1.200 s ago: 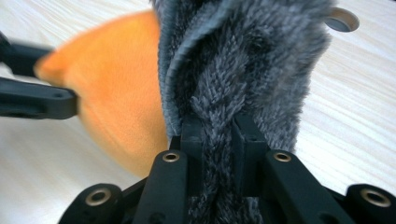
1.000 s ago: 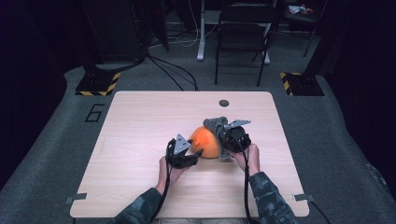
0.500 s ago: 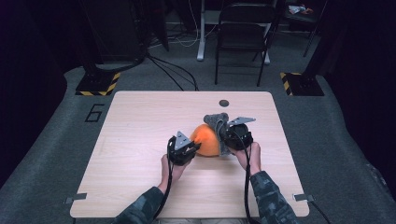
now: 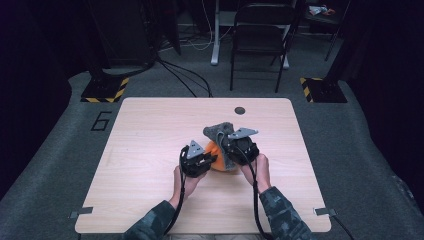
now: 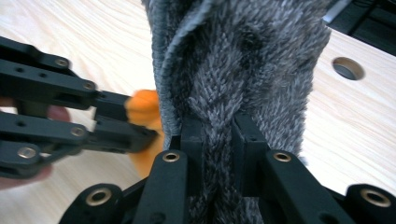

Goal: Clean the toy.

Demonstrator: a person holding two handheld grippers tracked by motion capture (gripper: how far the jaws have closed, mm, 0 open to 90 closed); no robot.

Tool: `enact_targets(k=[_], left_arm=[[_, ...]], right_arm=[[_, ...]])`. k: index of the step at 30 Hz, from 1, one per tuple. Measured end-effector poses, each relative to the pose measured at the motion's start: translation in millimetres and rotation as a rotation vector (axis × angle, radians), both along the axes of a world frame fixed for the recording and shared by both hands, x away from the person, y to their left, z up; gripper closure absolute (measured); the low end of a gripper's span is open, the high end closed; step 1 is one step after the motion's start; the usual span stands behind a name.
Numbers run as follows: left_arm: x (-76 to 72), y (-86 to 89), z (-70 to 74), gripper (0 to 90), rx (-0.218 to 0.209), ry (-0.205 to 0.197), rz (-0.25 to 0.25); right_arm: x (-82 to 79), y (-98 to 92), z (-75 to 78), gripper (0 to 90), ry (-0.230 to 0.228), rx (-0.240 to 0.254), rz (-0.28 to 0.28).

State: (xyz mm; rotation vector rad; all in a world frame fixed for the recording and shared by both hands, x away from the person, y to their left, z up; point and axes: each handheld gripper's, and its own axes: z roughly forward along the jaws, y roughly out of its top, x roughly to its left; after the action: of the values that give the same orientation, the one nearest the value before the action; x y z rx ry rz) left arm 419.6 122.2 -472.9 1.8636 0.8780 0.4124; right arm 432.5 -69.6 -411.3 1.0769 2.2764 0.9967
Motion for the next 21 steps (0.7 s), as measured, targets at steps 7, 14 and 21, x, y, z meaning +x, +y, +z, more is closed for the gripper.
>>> enact_targets(k=[7,14,21], left_arm=[[1.8,1.6,-1.5,76.9,0.001,0.006,-0.009],[2.4,2.5,-1.7,76.5,-0.007,0.009,-0.013],[3.1,5.9,-1.2,76.2,-0.01,0.012,-0.004]], right_arm=[[7.1,-19.9,-12.8,76.9,0.05,-0.006,-0.06],[25.7,-48.6,-44.3,76.9,0.139,-0.02,-0.145],[37.0,-66.7,-59.1,77.0,0.216,-0.001,-0.198]])
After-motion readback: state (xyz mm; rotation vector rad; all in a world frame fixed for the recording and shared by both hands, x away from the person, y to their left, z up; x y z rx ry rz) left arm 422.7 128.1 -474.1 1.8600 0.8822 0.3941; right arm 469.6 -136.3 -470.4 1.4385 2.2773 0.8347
